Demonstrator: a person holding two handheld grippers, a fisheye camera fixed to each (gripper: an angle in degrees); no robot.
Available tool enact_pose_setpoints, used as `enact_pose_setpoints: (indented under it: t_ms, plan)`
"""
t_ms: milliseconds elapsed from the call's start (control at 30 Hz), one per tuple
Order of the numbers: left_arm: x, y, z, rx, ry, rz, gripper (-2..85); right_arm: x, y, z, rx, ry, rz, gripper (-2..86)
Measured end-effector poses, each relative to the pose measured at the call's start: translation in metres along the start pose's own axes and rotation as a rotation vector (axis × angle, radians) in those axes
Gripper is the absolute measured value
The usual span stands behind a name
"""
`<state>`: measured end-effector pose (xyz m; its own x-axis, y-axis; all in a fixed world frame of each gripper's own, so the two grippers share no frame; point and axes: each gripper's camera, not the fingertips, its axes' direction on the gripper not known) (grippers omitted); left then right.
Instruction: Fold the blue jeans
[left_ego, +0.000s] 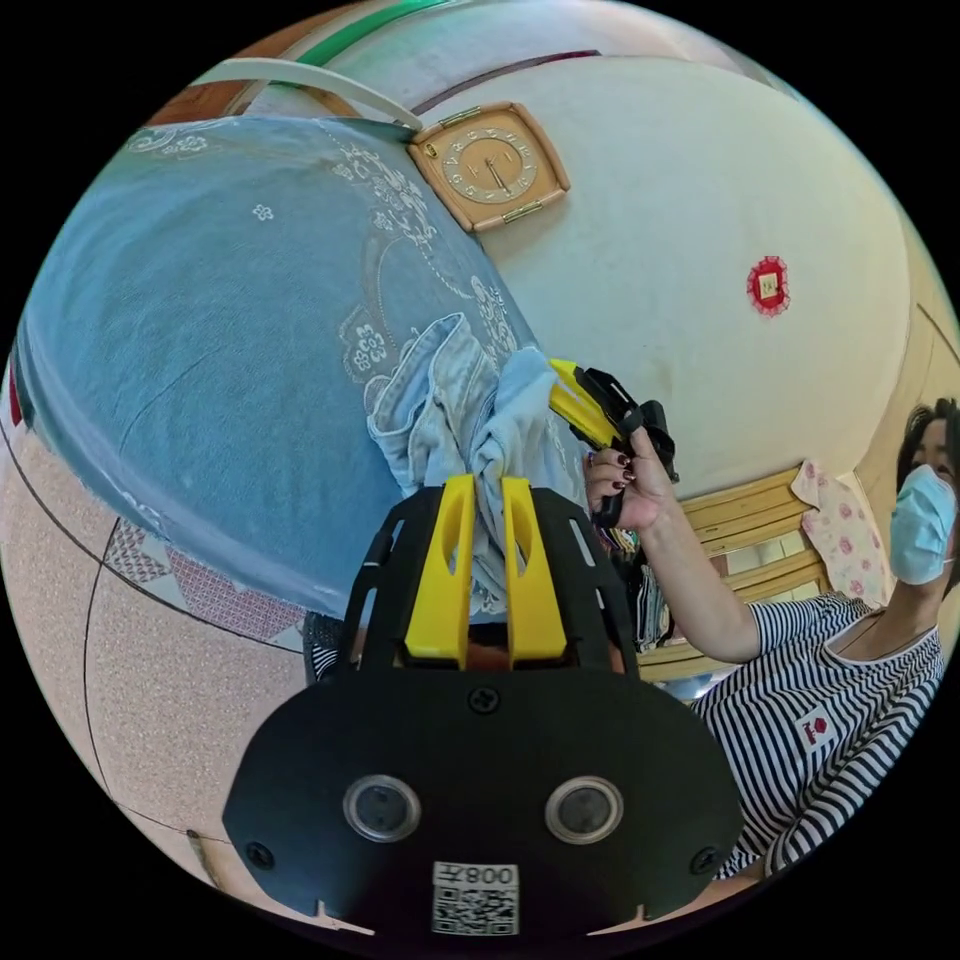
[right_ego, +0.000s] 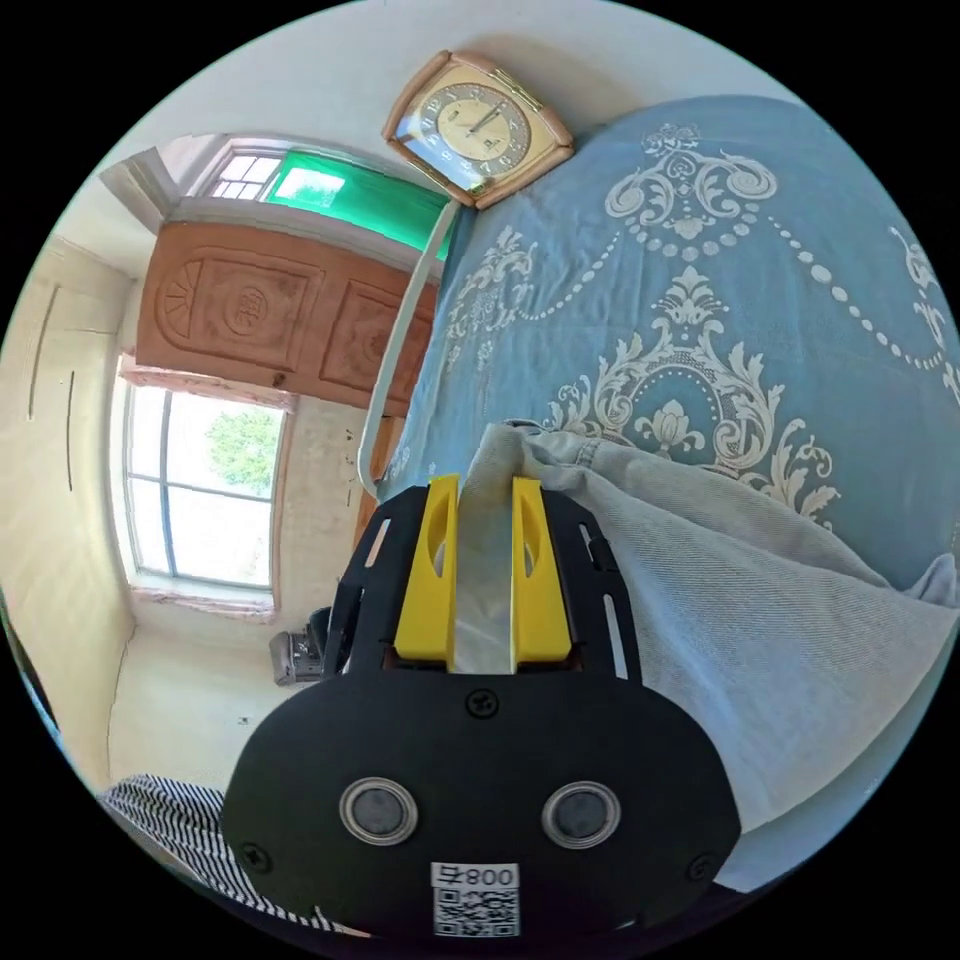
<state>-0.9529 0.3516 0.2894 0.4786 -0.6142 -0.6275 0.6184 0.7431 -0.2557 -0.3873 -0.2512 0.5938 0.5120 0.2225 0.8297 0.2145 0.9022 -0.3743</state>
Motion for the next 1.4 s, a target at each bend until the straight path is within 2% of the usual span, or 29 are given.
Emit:
enact_pose_setpoints:
  t_ms: [133,233,367,433,500,633,700,800,900,1067,1400]
  plan:
    - [0.000,0.012,-0.027,0.121,-0.037,-0.007,0.9,-0.018,0.001,0.008,-0.007,-0.012,-0.104,1.9]
    - [0.013,0.019,-0.038,0.174,-0.021,0.048,0.4,-0.030,-0.008,0.046,-0.145,0.009,-0.174,0.8]
    - [0.039,0.002,-0.012,0.076,-0.127,0.180,0.2,-0.036,-0.028,0.104,-0.288,0.169,-0.199,0.2]
    - [0.037,-0.007,0.004,0.030,-0.192,0.180,0.2,-0.036,-0.038,0.124,-0.341,0.218,-0.195,0.2]
    - [0.028,-0.012,0.020,-0.032,-0.326,0.179,0.1,-0.040,-0.048,0.138,-0.369,0.248,-0.205,0.1]
    - [0.019,-0.005,0.021,-0.030,-0.312,0.121,0.1,-0.047,-0.056,0.145,-0.382,0.247,-0.222,0.1]
    - [0.033,0.000,0.017,-0.020,-0.369,0.152,0.1,-0.057,-0.060,0.137,-0.357,0.230,-0.260,0.1]
    - [0.057,0.001,0.014,0.013,-0.361,0.251,0.1,-0.069,-0.071,0.116,-0.274,0.205,-0.293,0.1]
    - [0.072,-0.004,0.021,0.019,-0.388,0.307,0.1,-0.071,-0.090,0.111,-0.221,0.246,-0.285,0.0]
    - [0.053,-0.006,0.051,-0.082,-0.543,0.264,0.0,-0.057,-0.114,0.137,-0.282,0.287,-0.229,0.0]
    - [0.076,0.003,0.058,-0.068,-0.537,0.244,0.1,-0.064,-0.126,0.135,-0.315,0.235,-0.218,0.0]
